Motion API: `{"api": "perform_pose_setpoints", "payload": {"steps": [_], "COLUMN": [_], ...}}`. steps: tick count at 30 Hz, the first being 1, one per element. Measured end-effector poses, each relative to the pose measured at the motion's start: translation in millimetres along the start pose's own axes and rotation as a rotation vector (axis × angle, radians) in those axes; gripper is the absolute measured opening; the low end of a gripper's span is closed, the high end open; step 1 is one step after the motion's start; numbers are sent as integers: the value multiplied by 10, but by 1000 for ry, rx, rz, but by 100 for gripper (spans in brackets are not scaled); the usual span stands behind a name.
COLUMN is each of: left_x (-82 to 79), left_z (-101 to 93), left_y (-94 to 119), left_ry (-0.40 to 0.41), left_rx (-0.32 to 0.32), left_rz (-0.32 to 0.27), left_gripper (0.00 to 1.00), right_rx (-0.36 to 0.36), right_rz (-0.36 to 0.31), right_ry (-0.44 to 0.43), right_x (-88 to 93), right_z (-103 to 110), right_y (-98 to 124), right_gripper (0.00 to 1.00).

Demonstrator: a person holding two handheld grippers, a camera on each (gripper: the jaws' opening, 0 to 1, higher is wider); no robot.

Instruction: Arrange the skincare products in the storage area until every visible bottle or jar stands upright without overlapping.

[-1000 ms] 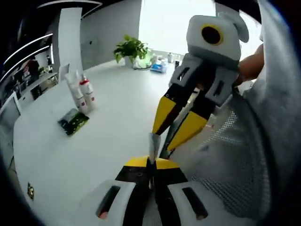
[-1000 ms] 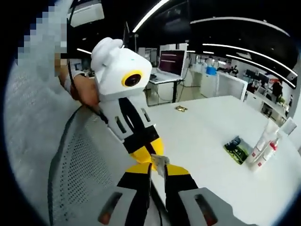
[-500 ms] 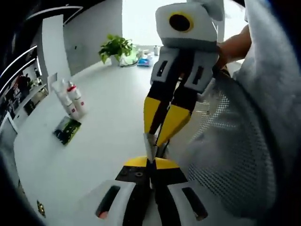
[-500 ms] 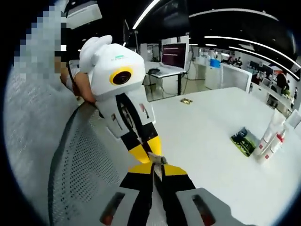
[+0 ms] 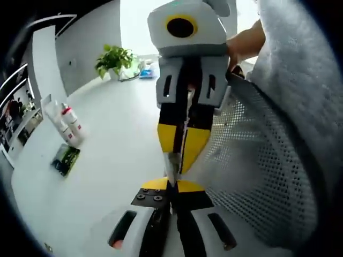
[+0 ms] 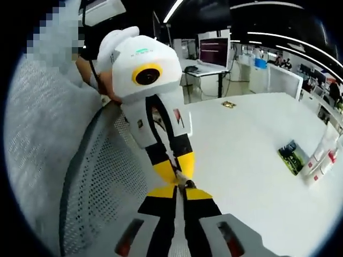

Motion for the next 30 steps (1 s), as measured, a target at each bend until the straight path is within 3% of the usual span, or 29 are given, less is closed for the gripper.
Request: {"api": "perform_pose_setpoints", "payload": {"steps": [5,7,9,14,19,24,26,30], "left_x": [-20,-28,-25,6,1,-28,-96,-230], "left_z": [21,40,105,317,446,495,461,382], "left_y": [-4,2,46,184,274,358,387,438], "left_ry": [29,117,254,459,608,713,786,806], "left_rx": [-2,2,-1,-68,-89,-64,29,146], "left_rz": [-37,-84,-152,-293,-432,-545,-625,-718], "left_gripper": [2,4,9,26,35,35,33,11], "right_rx": [7,7,5,36,49,45,-8,-34], "right_rz": [-24,-43,-72,-127,-206,-293,-358,-402], "right_ry": [-22,-59,-92,-181,-270,-342,-383,-447], "right_x": [-12,-28,-53,-80,-128,-190,-252,-258], "right_z": [-24,-52,-76,-181,-267,-333,-304,-351], "right_y": [34,46,68,125,202,287,331,371], "right_gripper": [0,0,0,0,0,0,0,0]}}
Point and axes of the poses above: the point that each gripper's makers call its tool centre point, and the gripper's own axes: y roughly backward along the fingers, z roughly to its left, x roughly out of its underside, the point moved 6 cm from there along y, roughly backward along the fingers, and after that the axes turned 5 degrees about x, right-handed, at the moved point
